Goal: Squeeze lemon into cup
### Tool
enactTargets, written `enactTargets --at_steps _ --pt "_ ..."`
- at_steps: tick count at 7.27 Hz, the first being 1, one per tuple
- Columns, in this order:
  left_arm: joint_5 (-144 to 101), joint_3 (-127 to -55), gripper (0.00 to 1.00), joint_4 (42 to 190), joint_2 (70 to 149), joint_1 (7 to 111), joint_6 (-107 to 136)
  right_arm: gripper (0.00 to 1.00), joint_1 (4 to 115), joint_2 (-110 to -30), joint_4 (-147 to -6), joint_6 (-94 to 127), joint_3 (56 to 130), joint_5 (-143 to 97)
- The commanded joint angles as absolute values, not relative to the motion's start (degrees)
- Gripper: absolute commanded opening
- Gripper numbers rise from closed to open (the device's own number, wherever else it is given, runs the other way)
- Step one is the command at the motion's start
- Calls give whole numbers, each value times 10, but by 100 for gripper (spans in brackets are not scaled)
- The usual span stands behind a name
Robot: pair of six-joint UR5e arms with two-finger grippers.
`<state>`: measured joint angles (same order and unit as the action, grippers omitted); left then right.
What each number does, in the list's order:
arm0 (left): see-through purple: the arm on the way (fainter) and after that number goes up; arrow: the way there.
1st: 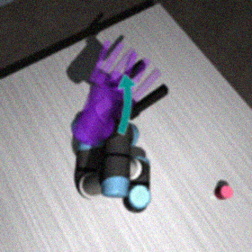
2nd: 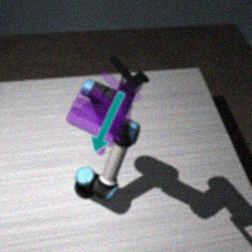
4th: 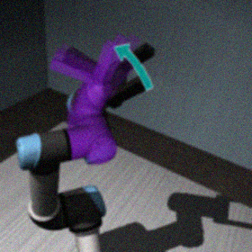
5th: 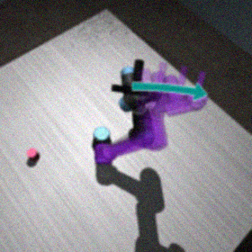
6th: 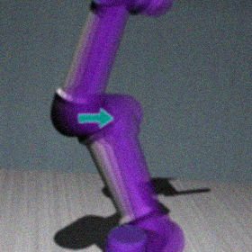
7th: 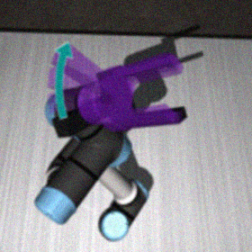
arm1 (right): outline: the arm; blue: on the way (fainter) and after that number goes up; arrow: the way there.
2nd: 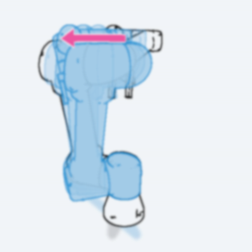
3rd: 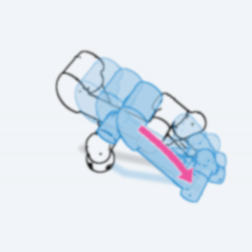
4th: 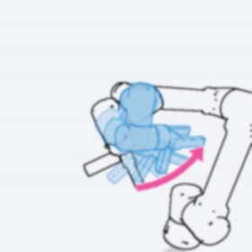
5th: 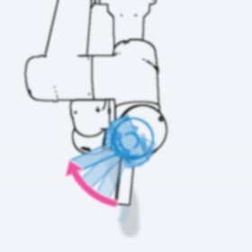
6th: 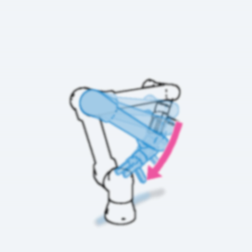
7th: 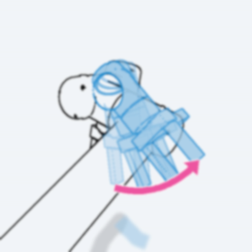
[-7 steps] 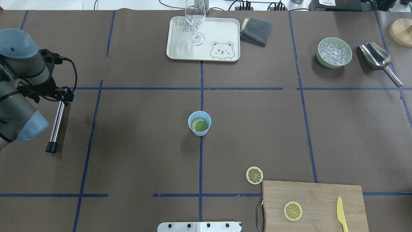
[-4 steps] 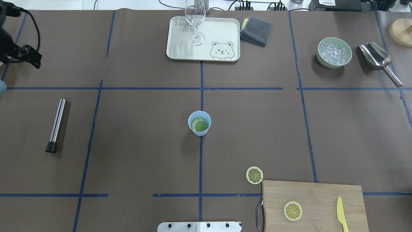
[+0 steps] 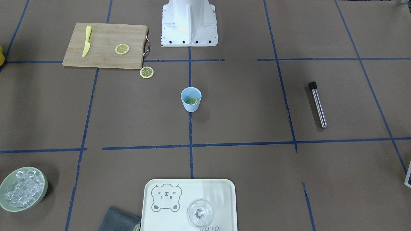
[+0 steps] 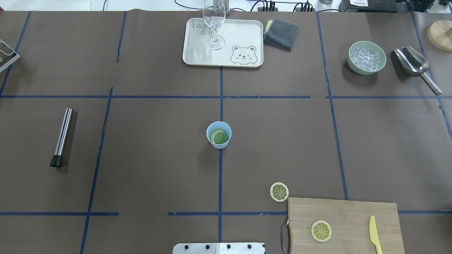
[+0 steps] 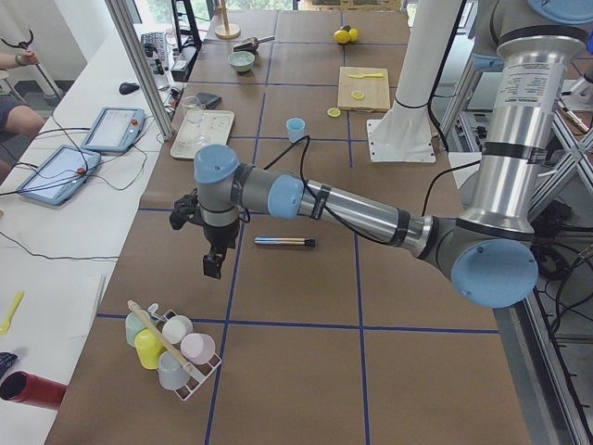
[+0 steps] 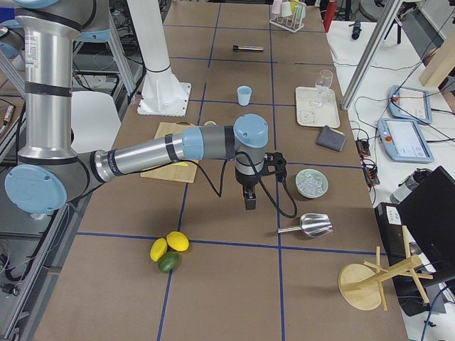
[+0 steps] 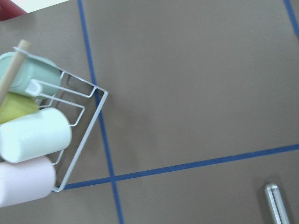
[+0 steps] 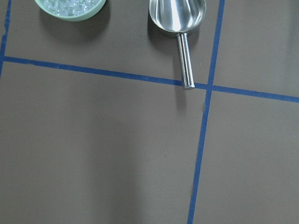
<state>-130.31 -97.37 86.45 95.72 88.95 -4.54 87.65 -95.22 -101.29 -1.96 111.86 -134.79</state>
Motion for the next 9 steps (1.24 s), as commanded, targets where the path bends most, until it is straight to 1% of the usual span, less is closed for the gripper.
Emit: enactTargets --at_steps 1,3,9 --pt "-1332 -961 100 870 893 944 -127 100 876 -957 -1013 -17 1118 -1346" --pt "-1324 -956 100 867 886 946 -132 100 876 -950 -1013 -15 1106 -1351" --pt "-1332 -947 100 869 874 940 -124 100 877 -952 -1013 -14 1106 -1382"
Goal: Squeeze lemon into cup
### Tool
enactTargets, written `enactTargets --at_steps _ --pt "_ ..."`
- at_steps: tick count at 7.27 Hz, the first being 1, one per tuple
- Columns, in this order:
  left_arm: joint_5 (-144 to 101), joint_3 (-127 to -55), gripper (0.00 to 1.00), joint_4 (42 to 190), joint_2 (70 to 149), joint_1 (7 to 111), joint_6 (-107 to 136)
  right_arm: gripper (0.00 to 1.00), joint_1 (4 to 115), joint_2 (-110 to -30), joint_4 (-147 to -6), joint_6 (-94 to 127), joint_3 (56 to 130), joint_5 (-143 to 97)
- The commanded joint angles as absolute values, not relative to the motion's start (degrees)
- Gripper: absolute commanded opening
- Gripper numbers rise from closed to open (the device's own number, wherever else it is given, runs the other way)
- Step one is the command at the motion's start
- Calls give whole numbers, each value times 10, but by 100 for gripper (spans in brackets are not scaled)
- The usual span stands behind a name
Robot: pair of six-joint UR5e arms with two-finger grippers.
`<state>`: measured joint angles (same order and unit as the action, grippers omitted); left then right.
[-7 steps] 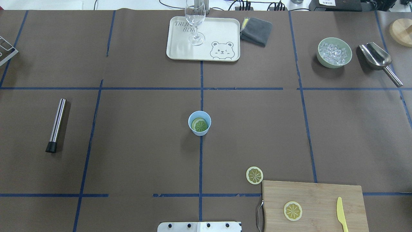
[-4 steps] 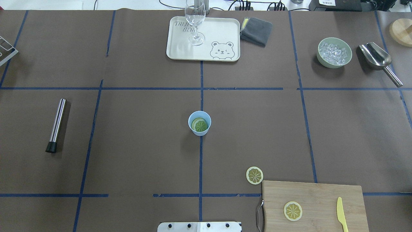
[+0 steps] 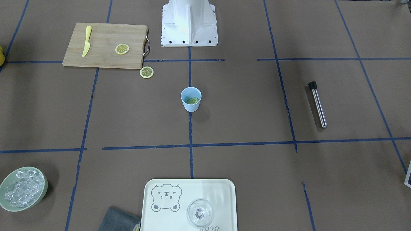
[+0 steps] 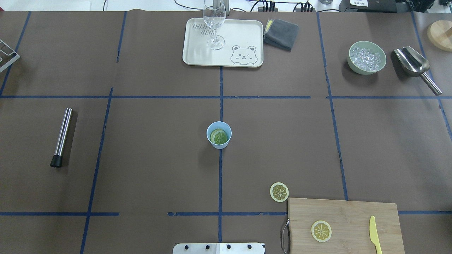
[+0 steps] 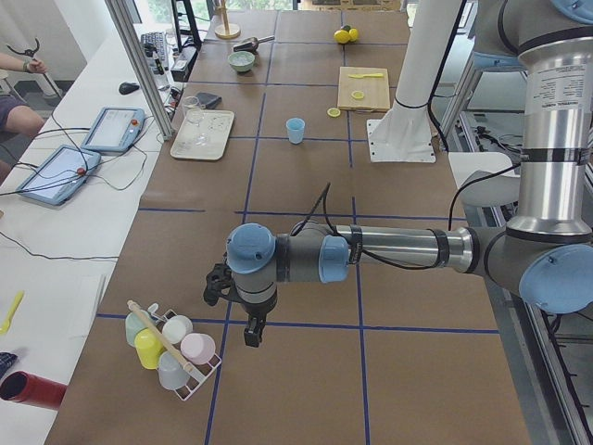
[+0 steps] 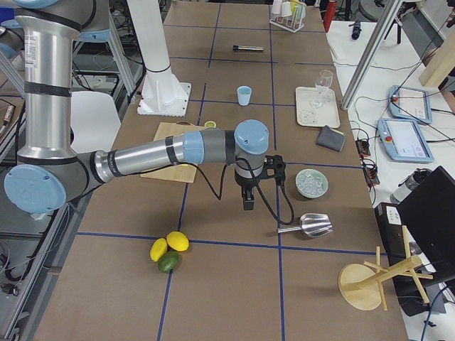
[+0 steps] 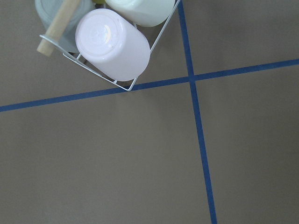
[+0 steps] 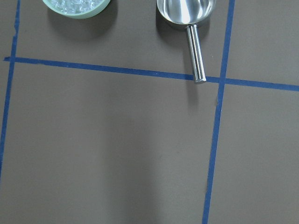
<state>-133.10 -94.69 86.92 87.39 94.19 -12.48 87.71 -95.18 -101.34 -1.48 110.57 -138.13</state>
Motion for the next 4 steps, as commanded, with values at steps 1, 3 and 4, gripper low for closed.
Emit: enactTargets --at_steps 1,3,4 --pt "-1332 -952 100 867 875 940 -124 100 877 -953 -1013 -15 1105 -1382" --pt "-1332 -952 100 866 875 940 -124 100 877 -955 -1013 -15 1103 -1381" --pt "-1330 -952 100 866 876 940 -123 100 877 -955 -1013 -16 1093 -1381"
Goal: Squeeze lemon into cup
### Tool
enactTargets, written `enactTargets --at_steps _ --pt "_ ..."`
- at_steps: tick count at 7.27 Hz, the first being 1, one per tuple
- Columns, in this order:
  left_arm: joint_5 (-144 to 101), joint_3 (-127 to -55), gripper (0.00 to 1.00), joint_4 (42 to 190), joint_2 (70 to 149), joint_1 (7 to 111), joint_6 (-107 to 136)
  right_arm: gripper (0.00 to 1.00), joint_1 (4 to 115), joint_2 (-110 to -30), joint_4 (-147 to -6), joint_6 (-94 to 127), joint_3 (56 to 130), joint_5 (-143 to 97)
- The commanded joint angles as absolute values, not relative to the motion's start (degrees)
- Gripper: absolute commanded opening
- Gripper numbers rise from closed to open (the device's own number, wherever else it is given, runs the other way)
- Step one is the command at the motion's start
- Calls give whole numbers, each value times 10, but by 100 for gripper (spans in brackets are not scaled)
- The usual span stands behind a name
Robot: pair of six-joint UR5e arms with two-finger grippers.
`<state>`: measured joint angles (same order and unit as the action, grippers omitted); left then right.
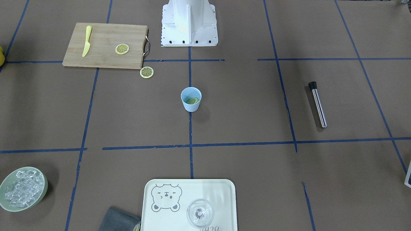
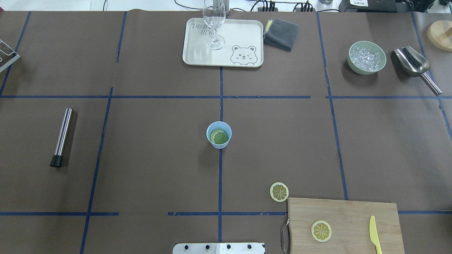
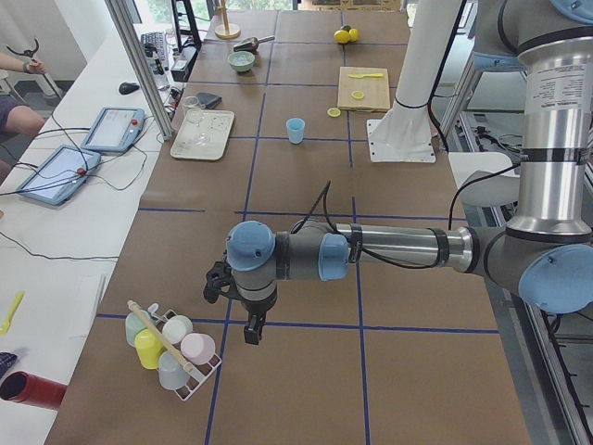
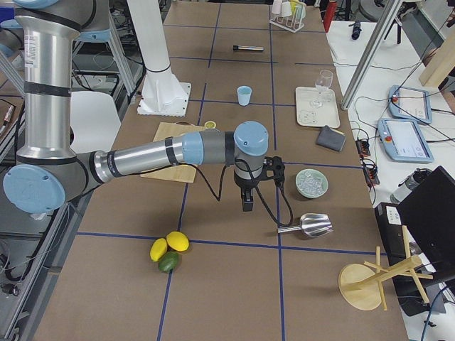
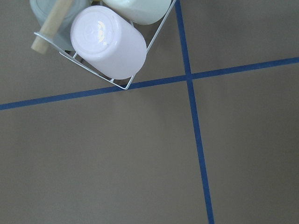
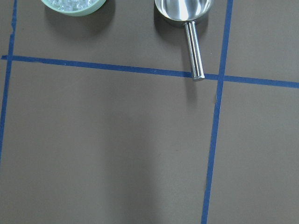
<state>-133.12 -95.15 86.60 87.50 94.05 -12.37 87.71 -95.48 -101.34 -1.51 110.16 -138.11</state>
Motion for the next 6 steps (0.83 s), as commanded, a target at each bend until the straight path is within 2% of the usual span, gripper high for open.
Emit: enactTargets --at_steps 1,3,6 --pt "-1330 -953 100 867 877 940 -108 100 877 -955 -1013 -17 1087 -1381" --pt "-1330 -954 100 867 879 940 -100 100 892 -955 -1013 -23 1046 -1379" --pt "-1329 -956 100 867 879 940 -99 100 903 -954 -1012 -25 1034 -1374"
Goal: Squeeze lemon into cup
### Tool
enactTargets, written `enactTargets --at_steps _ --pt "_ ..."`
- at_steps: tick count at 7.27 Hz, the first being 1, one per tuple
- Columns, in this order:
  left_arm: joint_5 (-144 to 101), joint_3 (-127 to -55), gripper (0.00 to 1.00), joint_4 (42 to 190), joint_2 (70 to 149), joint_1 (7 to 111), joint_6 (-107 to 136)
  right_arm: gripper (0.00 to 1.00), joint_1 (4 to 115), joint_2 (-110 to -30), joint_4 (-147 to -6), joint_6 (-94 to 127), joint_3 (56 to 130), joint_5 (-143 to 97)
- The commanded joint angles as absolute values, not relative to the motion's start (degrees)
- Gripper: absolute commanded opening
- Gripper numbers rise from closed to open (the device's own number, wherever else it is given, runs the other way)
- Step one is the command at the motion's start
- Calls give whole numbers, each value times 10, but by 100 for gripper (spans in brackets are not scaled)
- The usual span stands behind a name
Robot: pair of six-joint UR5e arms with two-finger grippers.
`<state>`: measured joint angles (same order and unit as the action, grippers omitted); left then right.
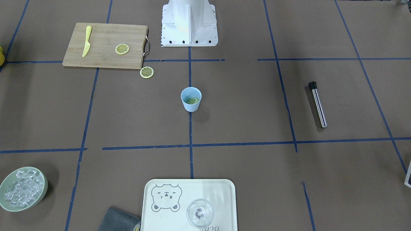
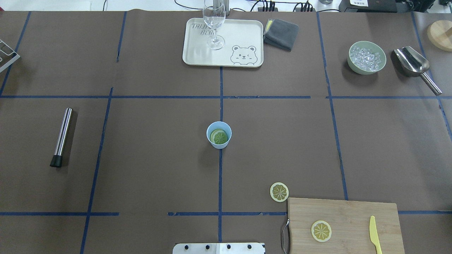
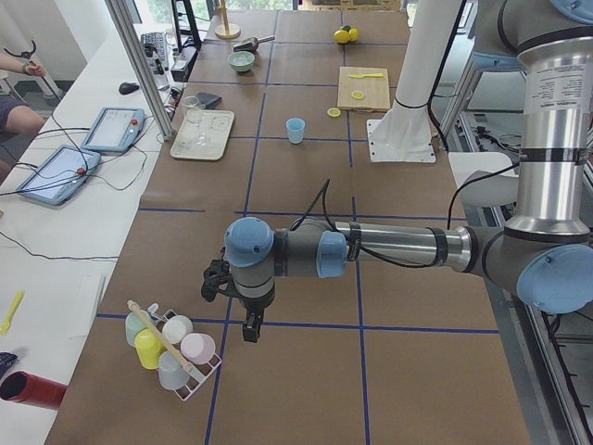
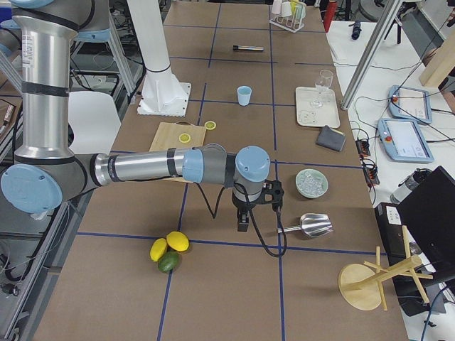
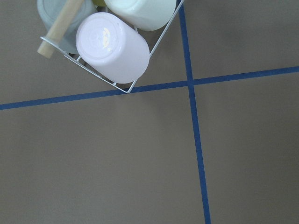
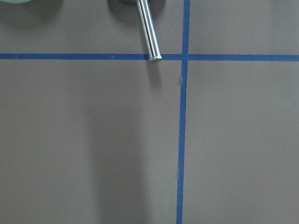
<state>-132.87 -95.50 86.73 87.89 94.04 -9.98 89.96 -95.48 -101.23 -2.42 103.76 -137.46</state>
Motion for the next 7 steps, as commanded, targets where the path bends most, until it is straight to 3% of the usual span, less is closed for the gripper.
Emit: enactTargets --at_steps 1,7 --pt "-1328 -956 100 867 879 940 -99 100 903 -954 -1012 -25 1034 -1374" --pt "-1328 -959 100 867 879 940 -99 100 911 -949 -1012 -23 1035 -1375"
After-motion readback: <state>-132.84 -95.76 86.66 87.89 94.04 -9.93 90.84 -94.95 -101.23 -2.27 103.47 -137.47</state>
